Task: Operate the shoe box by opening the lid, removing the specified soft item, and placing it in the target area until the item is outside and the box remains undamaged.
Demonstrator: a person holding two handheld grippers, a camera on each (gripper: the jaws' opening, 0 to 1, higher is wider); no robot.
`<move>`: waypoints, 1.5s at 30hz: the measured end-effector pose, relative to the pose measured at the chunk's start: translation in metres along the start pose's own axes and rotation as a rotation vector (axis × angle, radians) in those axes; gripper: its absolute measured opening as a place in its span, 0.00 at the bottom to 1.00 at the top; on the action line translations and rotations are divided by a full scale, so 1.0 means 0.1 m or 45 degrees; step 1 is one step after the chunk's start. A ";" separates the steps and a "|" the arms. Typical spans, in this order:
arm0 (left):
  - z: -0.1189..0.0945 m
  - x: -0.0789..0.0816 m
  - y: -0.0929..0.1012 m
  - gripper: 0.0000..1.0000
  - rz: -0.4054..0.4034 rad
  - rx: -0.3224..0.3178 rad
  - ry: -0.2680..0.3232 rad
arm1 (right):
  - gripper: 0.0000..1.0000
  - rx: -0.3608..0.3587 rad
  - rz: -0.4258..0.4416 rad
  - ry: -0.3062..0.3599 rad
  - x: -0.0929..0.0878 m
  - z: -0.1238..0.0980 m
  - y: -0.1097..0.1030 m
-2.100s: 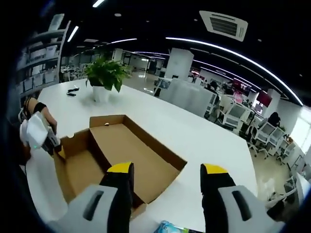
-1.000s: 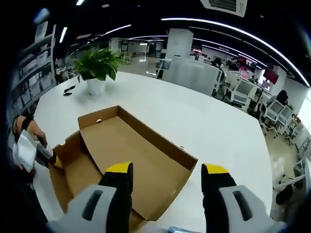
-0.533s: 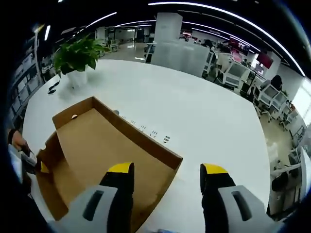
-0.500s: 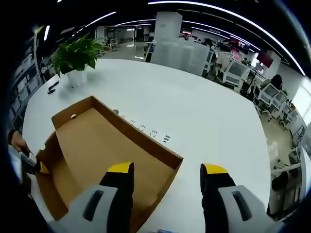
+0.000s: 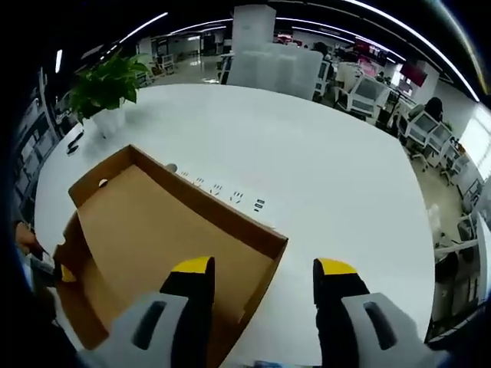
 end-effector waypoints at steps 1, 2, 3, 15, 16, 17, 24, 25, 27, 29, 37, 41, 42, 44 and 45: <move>0.00 0.00 0.00 0.10 0.000 0.000 0.000 | 0.53 -0.004 0.005 -0.019 -0.02 0.03 0.01; 0.00 0.00 0.00 0.10 0.000 0.000 0.000 | 0.53 0.000 0.008 -0.035 -0.04 0.04 0.00; 0.00 0.00 0.00 0.10 0.000 0.000 0.001 | 0.53 0.005 0.019 -0.053 -0.08 0.06 -0.02; 0.00 0.01 -0.01 0.10 -0.002 -0.001 0.008 | 0.41 -0.042 0.064 -0.123 -0.17 0.20 0.07; 0.00 0.01 -0.01 0.10 -0.002 -0.001 0.009 | 0.38 -0.050 0.051 -0.127 -0.17 0.20 0.08; 0.00 0.01 -0.01 0.10 -0.002 -0.001 0.009 | 0.34 -0.055 0.047 -0.130 -0.17 0.20 0.09; 0.00 0.01 -0.01 0.10 0.001 -0.001 0.007 | 0.23 -0.063 0.044 -0.132 -0.20 0.16 0.05; 0.00 0.01 -0.01 0.10 0.000 -0.001 0.007 | 0.22 -0.067 0.042 -0.134 -0.19 0.17 0.06; 0.00 0.01 -0.01 0.10 0.001 -0.001 0.006 | 0.20 -0.070 0.037 -0.136 -0.18 0.17 0.08; 0.00 0.01 -0.01 0.10 0.003 -0.001 0.006 | 0.16 -0.062 0.049 -0.141 -0.20 0.17 0.05; 0.01 0.01 -0.01 0.10 0.009 -0.002 0.007 | 0.08 -0.087 0.002 -0.172 -0.20 0.17 0.00; 0.01 0.02 -0.01 0.10 0.013 -0.002 0.007 | 0.08 -0.112 -0.023 -0.171 -0.14 0.16 0.05; 0.01 0.02 -0.01 0.10 0.014 -0.002 0.007 | 0.08 -0.118 -0.025 -0.167 -0.13 0.15 0.06; 0.01 0.02 -0.01 0.10 0.017 -0.002 0.006 | 0.08 -0.130 -0.023 -0.165 -0.13 0.12 0.06; 0.01 0.02 -0.01 0.10 0.017 -0.003 0.005 | 0.08 -0.135 -0.023 -0.166 -0.14 0.11 0.06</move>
Point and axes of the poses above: the point that each gripper's makers call its tool centre point, and the gripper's own axes: z roughly forward along the fingers, y roughly to its right, x roughly out of its top, the point moved 1 cm from there along -z, roughly backward along the fingers, and after that the axes turned 3 degrees about z, right-handed, at the moved point
